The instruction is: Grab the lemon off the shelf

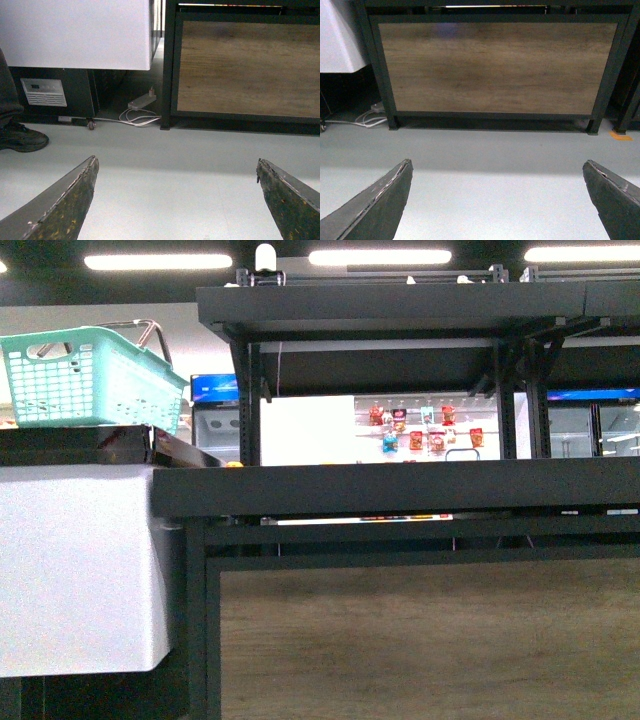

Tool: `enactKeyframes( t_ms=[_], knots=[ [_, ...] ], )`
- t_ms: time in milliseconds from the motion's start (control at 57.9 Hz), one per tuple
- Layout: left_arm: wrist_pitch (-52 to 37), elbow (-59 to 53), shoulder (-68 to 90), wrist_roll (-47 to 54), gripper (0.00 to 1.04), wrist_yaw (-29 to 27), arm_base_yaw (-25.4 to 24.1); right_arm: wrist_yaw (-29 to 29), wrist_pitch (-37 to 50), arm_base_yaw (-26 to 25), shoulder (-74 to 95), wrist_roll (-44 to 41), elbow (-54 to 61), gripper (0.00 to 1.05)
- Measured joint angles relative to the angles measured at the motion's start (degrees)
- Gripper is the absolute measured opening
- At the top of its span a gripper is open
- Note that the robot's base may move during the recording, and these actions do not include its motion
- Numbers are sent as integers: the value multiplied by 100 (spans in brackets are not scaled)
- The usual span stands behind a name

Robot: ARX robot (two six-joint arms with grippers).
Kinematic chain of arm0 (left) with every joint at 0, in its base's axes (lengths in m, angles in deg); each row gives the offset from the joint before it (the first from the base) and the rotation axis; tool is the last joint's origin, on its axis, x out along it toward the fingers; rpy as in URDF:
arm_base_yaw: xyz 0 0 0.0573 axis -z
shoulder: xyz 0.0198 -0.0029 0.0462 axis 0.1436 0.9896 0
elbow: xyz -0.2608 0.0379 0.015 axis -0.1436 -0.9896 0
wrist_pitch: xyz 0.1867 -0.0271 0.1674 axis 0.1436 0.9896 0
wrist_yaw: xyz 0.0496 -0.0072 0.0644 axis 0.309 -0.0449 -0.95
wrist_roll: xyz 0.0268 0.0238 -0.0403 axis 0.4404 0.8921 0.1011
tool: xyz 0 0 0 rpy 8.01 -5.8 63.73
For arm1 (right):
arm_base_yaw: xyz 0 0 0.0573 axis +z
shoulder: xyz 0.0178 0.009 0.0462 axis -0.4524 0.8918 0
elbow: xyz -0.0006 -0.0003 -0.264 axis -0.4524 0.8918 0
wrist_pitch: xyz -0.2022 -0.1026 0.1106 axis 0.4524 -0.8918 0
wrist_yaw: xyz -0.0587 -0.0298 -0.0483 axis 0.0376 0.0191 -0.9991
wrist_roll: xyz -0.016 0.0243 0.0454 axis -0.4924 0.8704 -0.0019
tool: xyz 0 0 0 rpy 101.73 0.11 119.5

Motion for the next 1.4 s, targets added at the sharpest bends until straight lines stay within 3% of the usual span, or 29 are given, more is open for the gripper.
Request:
enactKeyframes(
  t_ms=[1399],
  knots=[
    [0, 0, 0, 0, 97, 0, 0, 0, 0, 0, 0, 0, 0, 102]
  ],
)
